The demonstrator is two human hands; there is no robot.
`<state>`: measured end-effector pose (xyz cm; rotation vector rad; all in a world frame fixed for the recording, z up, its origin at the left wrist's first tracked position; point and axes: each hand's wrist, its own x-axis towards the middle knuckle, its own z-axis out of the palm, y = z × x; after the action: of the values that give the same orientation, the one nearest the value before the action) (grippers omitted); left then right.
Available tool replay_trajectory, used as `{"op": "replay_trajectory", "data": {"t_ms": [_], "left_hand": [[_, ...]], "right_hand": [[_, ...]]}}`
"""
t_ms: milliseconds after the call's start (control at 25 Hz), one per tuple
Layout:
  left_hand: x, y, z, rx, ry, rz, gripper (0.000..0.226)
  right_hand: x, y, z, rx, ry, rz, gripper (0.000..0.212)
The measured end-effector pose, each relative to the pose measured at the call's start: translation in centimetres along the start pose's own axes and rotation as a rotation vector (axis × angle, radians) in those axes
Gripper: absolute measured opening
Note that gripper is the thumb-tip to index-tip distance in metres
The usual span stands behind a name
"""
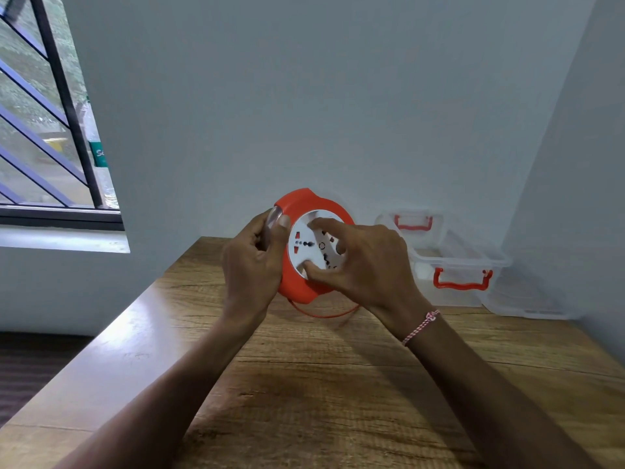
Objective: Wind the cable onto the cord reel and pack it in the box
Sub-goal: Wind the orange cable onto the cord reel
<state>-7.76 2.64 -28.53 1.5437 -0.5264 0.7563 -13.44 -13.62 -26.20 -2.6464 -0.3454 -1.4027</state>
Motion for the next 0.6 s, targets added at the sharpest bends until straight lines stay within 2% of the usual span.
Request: {"op": "replay_trajectory", "data": {"t_ms": [160,240,320,400,480,600], "left_hand": [[-0.7,0.7,0.4,-0.031,0.011,0.039,0.014],[-0.8,0.3,0.5,-0.042,0.003,0.023,0.025],[-0.6,0.1,0.3,-0.054,-0.013,-0.001,0.034],[-0.2,-0.1,0.1,-0.074,-0.032,-0.014,0.037],[0.3,-0.2,-0.4,-0.088,-0.049,-0.038,0.030],[0.8,0.0,-0.8,-0.101,-0.099,-0.061,0.013]], "right_hand": [[0.3,-1.3,0.8,0.252,0.057,0.423,0.060],[0.2,-1.1,0.8,0.282,0.008,0.465,0.058],[0.2,-0.5,0.5,0.171,-0.024,0.329,0.059],[0.2,0.4,-0.3,-0.002,-0.036,0.070,0.055],[0.3,1.5,-1.3,-0.108,-0.136,-0.170,0.050],[0.3,2.3,-2.0,-0.202,-0.364,-0.312,0.056]]}}
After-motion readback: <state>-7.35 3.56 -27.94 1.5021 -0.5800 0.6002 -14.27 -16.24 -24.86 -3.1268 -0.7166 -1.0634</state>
